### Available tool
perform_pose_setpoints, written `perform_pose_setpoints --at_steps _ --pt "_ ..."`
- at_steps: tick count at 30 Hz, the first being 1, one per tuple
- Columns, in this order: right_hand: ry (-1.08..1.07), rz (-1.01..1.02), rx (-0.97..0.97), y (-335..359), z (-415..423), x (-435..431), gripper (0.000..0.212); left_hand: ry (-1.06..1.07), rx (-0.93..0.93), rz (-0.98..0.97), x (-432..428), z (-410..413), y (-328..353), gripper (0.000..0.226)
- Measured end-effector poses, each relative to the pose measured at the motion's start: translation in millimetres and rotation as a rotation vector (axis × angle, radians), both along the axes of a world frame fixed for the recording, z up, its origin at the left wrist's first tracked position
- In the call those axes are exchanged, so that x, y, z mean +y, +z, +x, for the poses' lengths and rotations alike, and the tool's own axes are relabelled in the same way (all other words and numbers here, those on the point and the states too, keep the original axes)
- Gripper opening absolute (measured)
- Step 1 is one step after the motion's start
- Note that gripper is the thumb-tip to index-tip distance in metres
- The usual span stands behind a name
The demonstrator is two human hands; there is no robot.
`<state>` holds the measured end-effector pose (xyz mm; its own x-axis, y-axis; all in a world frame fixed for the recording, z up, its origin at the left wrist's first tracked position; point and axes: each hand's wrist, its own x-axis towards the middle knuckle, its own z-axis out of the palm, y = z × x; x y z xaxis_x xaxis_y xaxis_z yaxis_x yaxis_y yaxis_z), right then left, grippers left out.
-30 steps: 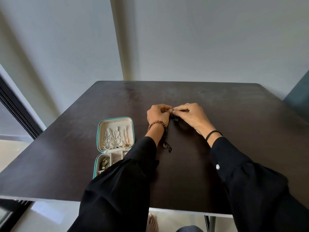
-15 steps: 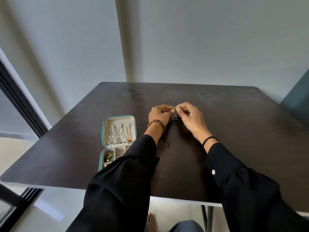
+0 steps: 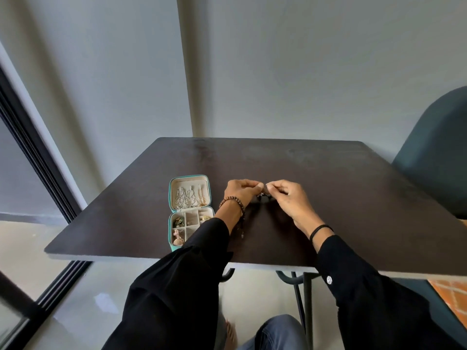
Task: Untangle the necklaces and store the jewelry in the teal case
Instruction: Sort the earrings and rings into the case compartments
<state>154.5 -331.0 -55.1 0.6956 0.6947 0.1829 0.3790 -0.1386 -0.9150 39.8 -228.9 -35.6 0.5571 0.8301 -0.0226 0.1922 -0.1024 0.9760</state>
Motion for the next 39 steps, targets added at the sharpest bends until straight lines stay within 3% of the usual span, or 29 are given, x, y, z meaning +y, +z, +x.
perform_pose_setpoints --at_steps 8,12,17,30,39 --pt "-0.014 0.121 0.051 34 -25 -43 0.014 -0.141 -0.012 0.145 -26 -25 45 0.008" --pt "0.022 0.179 0.056 61 -35 -58 0.013 -0.238 -0.100 0.092 -41 -41 72 0.007" --pt "0.056 0.208 0.088 80 -52 -70 0.012 -0.280 -0.088 0.038 -55 -63 87 0.026" --pt "0.064 0.193 0.244 92 -77 -63 0.013 -0.255 -0.138 -0.056 -50 -92 89 0.024" --pt "0.097 0.212 0.311 93 -91 -50 0.019 -0.231 -0.180 -0.002 -34 -110 85 0.016"
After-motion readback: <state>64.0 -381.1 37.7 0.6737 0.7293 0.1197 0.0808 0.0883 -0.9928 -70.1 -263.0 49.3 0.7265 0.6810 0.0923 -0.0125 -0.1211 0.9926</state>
